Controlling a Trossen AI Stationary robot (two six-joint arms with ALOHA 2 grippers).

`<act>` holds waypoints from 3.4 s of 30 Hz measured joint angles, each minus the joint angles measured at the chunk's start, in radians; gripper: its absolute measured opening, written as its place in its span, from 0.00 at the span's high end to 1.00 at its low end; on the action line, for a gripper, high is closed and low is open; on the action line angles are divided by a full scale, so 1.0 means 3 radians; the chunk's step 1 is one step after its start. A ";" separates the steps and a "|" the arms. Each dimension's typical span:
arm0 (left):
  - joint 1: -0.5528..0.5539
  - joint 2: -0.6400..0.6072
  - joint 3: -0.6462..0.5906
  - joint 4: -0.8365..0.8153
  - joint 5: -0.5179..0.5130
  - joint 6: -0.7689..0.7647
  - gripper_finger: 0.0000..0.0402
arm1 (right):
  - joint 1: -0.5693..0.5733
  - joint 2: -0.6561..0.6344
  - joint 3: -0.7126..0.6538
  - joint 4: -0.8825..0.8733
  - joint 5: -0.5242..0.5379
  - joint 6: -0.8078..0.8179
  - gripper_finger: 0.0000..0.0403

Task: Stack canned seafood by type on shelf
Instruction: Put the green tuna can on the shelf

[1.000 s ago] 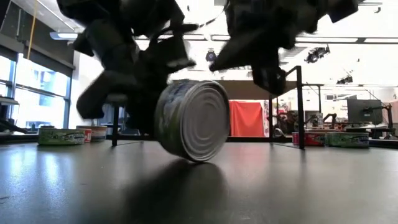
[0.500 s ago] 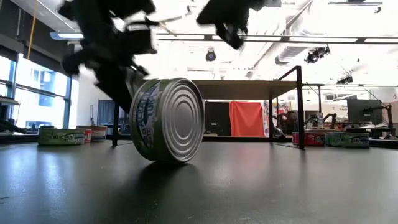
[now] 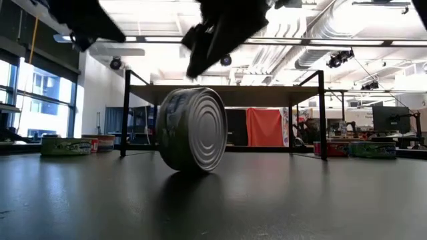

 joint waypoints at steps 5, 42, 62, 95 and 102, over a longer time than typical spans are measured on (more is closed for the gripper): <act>-0.0152 -0.0049 0.0002 0.0144 -0.0240 -0.0006 1.00 | -0.0005 0.0285 0.0430 -0.0460 0.0043 -0.0417 0.30; -0.0126 -0.0936 0.0004 0.2078 -0.0154 0.1214 1.00 | -0.0012 -0.0095 0.1120 -0.1100 0.1162 0.0028 0.71; 0.0105 -0.0765 0.0004 0.2270 -0.0141 0.1012 1.00 | -0.1083 -0.0468 0.0506 -0.2496 0.3321 0.1441 0.71; 0.0105 -0.0765 0.0004 0.2463 -0.0144 0.1015 1.00 | -0.1187 -0.0470 0.0375 -0.2254 0.2827 0.1309 0.60; 0.0104 -0.0765 0.0004 0.2458 -0.0142 0.1015 1.00 | -0.1294 -0.0470 0.0375 -0.2398 0.2776 0.1492 0.60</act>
